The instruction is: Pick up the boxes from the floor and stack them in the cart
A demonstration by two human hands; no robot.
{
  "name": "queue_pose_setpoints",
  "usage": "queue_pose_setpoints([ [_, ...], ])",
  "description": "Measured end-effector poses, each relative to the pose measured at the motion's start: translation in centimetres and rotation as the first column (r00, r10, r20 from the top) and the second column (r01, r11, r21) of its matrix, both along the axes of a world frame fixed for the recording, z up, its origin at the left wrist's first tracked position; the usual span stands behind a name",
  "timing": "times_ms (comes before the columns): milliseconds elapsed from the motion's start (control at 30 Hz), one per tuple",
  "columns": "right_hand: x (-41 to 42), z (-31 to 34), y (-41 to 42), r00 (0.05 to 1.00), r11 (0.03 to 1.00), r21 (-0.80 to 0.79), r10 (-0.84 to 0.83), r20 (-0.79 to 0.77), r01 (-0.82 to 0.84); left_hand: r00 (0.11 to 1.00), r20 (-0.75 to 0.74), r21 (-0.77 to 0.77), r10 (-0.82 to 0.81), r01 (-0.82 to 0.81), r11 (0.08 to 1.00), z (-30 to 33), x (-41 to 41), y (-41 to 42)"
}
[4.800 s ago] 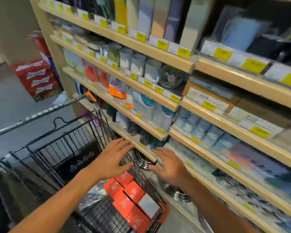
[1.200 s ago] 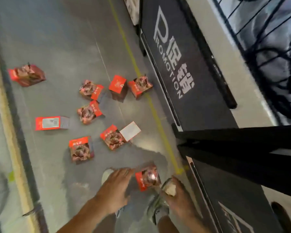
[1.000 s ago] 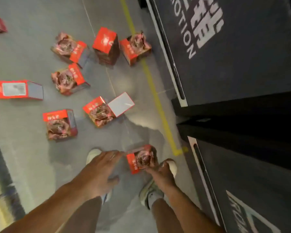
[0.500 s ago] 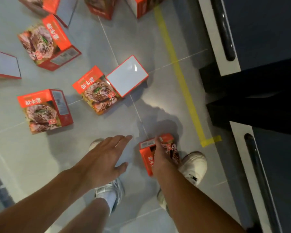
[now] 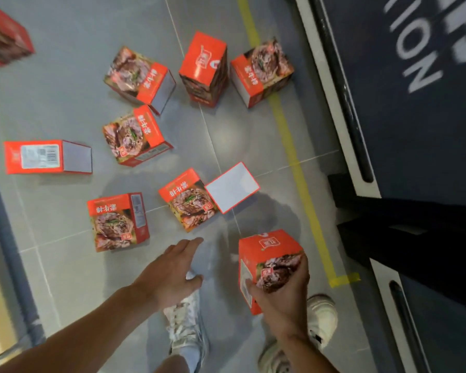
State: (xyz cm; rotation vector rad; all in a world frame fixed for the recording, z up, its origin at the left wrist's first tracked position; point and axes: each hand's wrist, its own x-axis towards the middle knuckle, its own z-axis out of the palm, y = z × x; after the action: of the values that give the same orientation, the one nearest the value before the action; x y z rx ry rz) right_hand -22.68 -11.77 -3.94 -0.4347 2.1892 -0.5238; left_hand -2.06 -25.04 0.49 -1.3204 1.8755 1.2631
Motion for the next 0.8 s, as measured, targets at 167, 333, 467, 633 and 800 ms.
queue_pose_setpoints([
  [167, -1.6, 1.8, -4.3, 0.99, 0.98, -0.139, 0.142, 0.012, -0.139, 0.982, -0.004, -0.189, 0.189, -0.186, 0.964, -1.6, -0.9, -4.2],
  [333, -3.4, 2.1, -6.6, 0.963, 0.938, -0.218, 0.266, -0.043, -0.269, 0.941, -0.183, -0.403, 0.285, -0.336, 0.851, -5.3, -6.0, -8.7],
  [467, -5.1, 1.5, -6.5, 0.959, 0.931, -0.229, 0.273, -0.08, -0.284, 0.969, -0.083, -0.395, 0.232, -0.245, 0.885, -8.4, -11.6, -10.7],
  [633, -7.0, 1.2, -5.7, 0.972, 0.949, -0.208, 0.23, -0.054, -0.236, 0.967, 0.25, -0.471, 0.048, 0.078, 0.878, -10.8, -14.5, -9.9],
  [800, -8.2, 2.6, -4.6, 0.969, 0.948, -0.203, 0.235, -0.077, -0.246, 0.969, -0.096, -0.487, 0.226, -0.244, 0.839, -9.0, -12.0, -9.6],
])
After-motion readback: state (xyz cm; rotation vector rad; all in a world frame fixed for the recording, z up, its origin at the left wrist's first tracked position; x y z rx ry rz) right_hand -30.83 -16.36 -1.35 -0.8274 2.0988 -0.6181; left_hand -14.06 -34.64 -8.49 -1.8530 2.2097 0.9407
